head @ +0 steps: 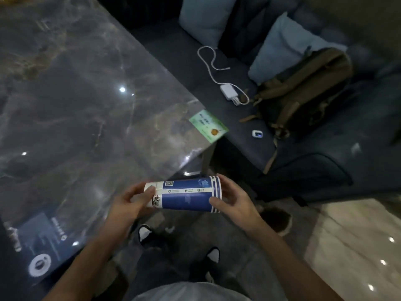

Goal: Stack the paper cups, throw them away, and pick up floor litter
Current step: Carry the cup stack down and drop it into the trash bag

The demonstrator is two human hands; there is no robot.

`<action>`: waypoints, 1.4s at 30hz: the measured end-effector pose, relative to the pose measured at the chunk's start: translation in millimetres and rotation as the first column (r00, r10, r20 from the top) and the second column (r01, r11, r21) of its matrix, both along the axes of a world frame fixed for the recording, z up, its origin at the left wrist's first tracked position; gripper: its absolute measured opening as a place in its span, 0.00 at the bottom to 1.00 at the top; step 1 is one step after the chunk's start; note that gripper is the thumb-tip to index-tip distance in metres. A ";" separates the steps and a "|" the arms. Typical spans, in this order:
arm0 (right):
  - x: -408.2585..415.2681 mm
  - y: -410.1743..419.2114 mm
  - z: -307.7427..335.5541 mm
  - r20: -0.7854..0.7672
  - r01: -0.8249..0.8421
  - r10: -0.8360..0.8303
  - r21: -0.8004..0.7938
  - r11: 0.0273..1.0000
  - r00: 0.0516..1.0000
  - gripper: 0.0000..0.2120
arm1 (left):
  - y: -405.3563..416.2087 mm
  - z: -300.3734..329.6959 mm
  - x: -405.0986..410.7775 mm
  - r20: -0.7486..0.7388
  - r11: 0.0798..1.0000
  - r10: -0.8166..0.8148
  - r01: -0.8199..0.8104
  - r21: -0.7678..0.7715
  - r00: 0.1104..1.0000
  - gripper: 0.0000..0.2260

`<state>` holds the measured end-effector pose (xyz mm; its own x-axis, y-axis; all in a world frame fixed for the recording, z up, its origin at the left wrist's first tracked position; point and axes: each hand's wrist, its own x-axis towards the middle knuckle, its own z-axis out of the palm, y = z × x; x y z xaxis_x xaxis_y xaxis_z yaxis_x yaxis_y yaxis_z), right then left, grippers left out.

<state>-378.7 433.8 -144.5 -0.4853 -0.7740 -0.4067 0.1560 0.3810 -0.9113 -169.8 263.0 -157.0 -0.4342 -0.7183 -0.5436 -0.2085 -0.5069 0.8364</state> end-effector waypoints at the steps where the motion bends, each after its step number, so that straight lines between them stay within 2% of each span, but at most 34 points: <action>1: -7.4 18.8 -3.5 0.006 0.031 -0.031 0.001 1.000 0.999 0.28 | 13.8 -0.2 -11.7 0.008 1.000 -0.014 0.014 0.007 1.000 0.08; 7: -41.9 129.9 -26.8 0.086 0.202 -0.203 0.019 0.979 0.975 0.29 | 95.8 -0.2 -75.5 0.070 0.982 -0.187 0.186 0.023 0.980 0.08; 11: -53.6 189.1 -35.0 0.148 0.318 -0.320 0.036 0.947 0.936 0.30 | 139.7 5.1 -110.5 0.097 0.956 -0.290 0.283 0.083 0.952 0.17; 15: -61.1 227.9 -41.0 0.124 0.446 -0.451 0.068 0.892 0.884 0.27 | 169.7 1.3 -141.1 0.142 0.917 -0.399 0.391 0.081 0.906 0.10; 20: -70.9 254.0 -44.5 0.146 0.558 -0.565 0.084 0.825 0.812 0.22 | 177.9 -7.5 -179.4 0.198 0.832 -0.551 0.552 0.058 0.811 0.07; 25: -89.1 265.2 -43.8 0.033 0.624 -0.635 0.157 0.766 0.772 0.12 | 188.6 -28.8 -227.9 0.236 0.774 -0.628 0.625 0.095 0.742 0.03; 28: -104.2 267.8 -39.8 -0.049 0.649 -0.656 0.211 0.730 0.753 0.10 | 192.6 -43.8 -256.1 0.223 0.749 -0.661 0.651 0.124 0.717 0.07; 32: -126.6 267.2 -38.0 -0.148 0.690 -0.681 0.289 0.664 0.717 0.11 | 195.8 -52.7 -281.5 0.221 0.702 -0.709 0.700 0.134 0.669 0.04; 39: -152.5 276.9 -45.4 -0.174 0.663 -0.650 0.355 0.659 0.739 0.10 | 195.4 -68.9 -311.6 0.246 0.660 -0.747 0.732 0.169 0.618 0.04; 42: -165.5 290.9 -57.6 -0.195 0.602 -0.577 0.393 0.695 0.793 0.11 | 206.3 -68.0 -320.8 0.283 0.627 -0.768 0.765 0.144 0.575 0.02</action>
